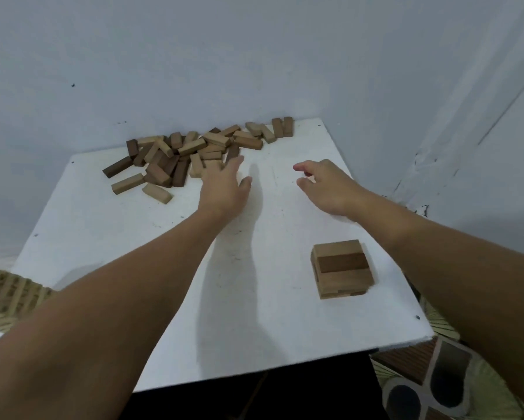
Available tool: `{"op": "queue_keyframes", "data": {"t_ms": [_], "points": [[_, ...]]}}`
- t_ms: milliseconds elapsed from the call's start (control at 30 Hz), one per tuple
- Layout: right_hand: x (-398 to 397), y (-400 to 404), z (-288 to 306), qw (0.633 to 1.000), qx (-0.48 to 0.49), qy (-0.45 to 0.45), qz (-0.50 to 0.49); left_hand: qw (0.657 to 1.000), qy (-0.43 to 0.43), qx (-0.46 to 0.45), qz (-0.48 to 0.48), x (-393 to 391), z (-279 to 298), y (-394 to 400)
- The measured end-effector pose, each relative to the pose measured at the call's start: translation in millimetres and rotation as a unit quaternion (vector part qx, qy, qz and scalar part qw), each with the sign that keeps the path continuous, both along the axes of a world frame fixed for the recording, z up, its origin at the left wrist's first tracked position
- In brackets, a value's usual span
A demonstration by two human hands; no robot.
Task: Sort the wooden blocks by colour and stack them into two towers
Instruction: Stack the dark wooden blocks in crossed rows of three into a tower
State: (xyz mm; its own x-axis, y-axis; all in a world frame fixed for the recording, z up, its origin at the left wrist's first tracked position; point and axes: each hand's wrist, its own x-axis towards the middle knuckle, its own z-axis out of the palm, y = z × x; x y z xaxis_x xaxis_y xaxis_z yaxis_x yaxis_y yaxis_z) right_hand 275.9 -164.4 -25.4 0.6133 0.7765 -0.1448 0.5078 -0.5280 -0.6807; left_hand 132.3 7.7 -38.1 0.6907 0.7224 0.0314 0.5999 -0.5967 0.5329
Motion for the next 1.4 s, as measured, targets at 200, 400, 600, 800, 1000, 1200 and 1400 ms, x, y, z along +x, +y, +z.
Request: {"op": "queue_keyframes", "data": {"t_ms": [200, 400, 600, 800, 1000, 1200, 1400], "points": [[41.2, 44.2, -13.1, 0.992, -0.066, -0.111, 0.013, 0.986, 0.053, 0.149, -0.052, 59.6, -19.2, 20.7], [70.8, 85.7, -17.3, 0.990, -0.051, -0.134, 0.007, 0.980, 0.041, 0.190, -0.035, 101.6, -23.9, 29.0], [86.7, 115.1, -25.3, 0.979, -0.080, -0.183, 0.036, 0.973, 0.010, 0.228, -0.027, 111.3, -44.4, 34.6], [89.8, 116.5, -26.7, 0.973, -0.051, -0.223, 0.034, 0.961, 0.019, 0.275, -0.014, 109.2, -43.0, 33.5], [75.2, 89.0, -27.7, 0.977, -0.035, -0.205, 0.052, 0.954, 0.010, 0.297, -0.043, 93.8, -32.4, 31.6], [50.3, 70.8, -20.1, 0.977, -0.039, -0.176, 0.118, 0.961, -0.006, 0.257, -0.098, 47.2, -21.4, 19.2], [7.7, 60.4, -8.3, 0.966, -0.088, -0.186, 0.155, 0.966, 0.026, 0.233, -0.110, -5.2, -10.1, 1.7]]}}
